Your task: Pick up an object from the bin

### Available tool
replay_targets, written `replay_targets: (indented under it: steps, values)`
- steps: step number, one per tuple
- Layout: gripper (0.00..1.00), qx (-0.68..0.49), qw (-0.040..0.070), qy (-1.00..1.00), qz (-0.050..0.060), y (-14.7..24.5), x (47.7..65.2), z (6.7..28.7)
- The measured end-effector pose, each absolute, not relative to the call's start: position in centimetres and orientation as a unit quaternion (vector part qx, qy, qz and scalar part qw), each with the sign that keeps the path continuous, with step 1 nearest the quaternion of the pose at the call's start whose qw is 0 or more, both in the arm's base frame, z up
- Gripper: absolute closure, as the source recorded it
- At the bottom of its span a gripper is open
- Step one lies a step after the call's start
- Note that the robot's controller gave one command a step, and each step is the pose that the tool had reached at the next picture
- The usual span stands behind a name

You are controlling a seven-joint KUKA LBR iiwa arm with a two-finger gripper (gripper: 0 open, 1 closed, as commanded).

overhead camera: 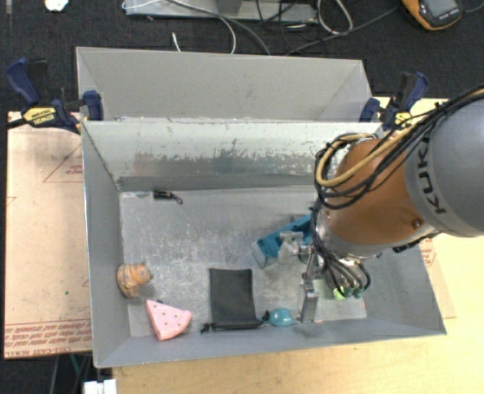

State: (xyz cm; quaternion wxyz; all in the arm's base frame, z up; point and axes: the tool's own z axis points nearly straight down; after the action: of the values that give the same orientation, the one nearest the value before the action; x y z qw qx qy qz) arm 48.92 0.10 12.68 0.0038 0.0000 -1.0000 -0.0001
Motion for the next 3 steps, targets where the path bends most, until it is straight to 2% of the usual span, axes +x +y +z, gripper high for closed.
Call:
replay_targets:
  steps: [1,2,3]
  values:
    - [0.0,0.0,0.0,-1.0,0.0,0.1,49.1,13.0]
    - [0.0,0.046,-0.01,-0.999,0.002,3.8,50.1,9.0]
    - [0.0,0.018,-0.022,-1.0,-0.001,5.0,49.1,7.9]
